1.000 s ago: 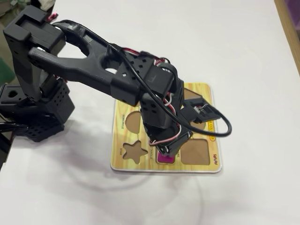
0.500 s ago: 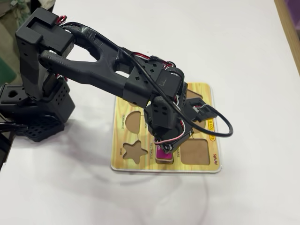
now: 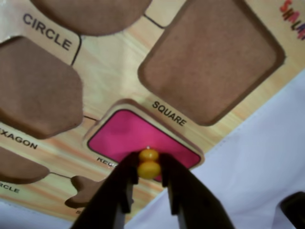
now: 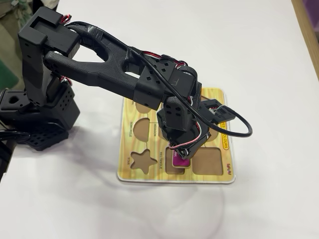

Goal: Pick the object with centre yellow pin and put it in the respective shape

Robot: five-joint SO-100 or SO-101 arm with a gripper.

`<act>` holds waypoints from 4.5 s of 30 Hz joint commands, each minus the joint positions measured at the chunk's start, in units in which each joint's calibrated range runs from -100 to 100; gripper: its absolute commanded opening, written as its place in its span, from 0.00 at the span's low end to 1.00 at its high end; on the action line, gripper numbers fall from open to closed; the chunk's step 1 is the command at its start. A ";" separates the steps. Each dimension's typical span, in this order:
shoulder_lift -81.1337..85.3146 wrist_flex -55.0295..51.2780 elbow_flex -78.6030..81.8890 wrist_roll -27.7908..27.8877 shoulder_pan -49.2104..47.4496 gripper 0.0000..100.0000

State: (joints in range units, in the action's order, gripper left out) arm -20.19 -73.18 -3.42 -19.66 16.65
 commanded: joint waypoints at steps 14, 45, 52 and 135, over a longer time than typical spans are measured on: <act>-1.57 0.49 -2.97 0.20 0.54 0.01; -1.15 -0.03 1.89 2.40 2.29 0.01; 0.94 0.32 1.98 1.98 2.29 0.01; 101.78 0.40 77.61 -34.68 -11.77 0.26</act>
State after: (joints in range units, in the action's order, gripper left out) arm 78.87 -73.44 75.36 -53.98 5.43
